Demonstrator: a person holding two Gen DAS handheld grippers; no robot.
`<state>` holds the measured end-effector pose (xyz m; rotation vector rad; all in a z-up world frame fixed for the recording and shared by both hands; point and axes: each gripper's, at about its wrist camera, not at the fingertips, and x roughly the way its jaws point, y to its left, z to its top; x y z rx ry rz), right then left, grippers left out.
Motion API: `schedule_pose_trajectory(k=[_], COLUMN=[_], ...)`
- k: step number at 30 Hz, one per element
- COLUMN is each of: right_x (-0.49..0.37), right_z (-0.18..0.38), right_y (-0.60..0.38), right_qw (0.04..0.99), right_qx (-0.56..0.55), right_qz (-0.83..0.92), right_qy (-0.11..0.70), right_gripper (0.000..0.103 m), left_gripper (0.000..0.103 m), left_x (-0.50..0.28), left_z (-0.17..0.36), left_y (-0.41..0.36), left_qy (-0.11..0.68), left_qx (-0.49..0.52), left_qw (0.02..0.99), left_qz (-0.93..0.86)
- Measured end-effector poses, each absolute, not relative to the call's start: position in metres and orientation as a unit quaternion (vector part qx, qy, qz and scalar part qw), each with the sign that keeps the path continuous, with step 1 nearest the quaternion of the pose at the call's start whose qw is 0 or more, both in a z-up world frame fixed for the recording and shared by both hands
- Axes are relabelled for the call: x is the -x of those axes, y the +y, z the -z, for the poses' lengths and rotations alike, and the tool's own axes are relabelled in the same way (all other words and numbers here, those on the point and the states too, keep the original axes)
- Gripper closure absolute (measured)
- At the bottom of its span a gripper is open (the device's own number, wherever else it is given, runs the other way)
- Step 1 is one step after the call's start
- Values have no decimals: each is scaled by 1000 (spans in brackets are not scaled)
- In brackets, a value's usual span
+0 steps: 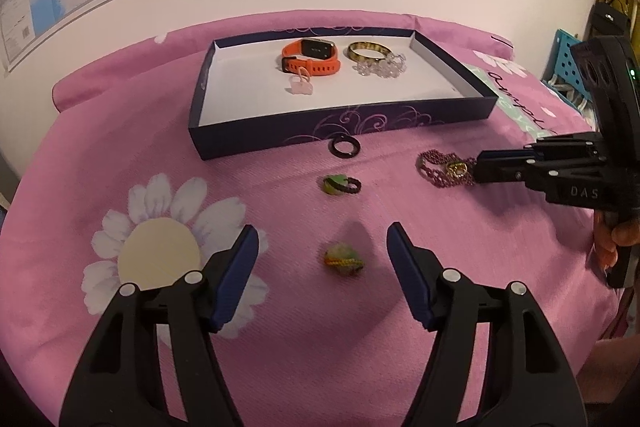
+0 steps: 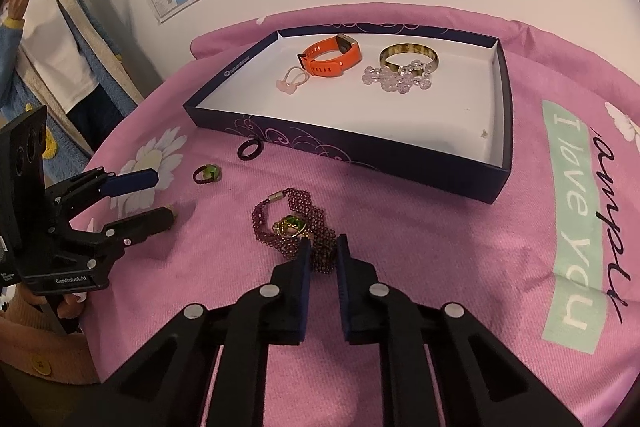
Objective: Organize jewelry
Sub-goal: 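Grasp the maroon beaded bracelet with the right gripper and lift it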
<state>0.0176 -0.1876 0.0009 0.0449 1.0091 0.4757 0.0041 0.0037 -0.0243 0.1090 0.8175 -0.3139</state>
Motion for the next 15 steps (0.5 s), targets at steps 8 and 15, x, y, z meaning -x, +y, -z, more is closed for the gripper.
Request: schedule_pose_trajectory(k=[8,15], right_x=[-17,-17], right_z=[-5,-17], right_y=[-190,-189], right_qw=[855,864], right_qx=[-29,-28], right_qz=[-223,-226], right_qy=[468,449], right_gripper=[97,98], left_gripper=[45,46], left_x=[-5,-9], left_z=[26,23], left_y=[4,4], left_qy=[403,398], left_qx=[-50,-49], left_qw=[899,900], left_qz=[164,170])
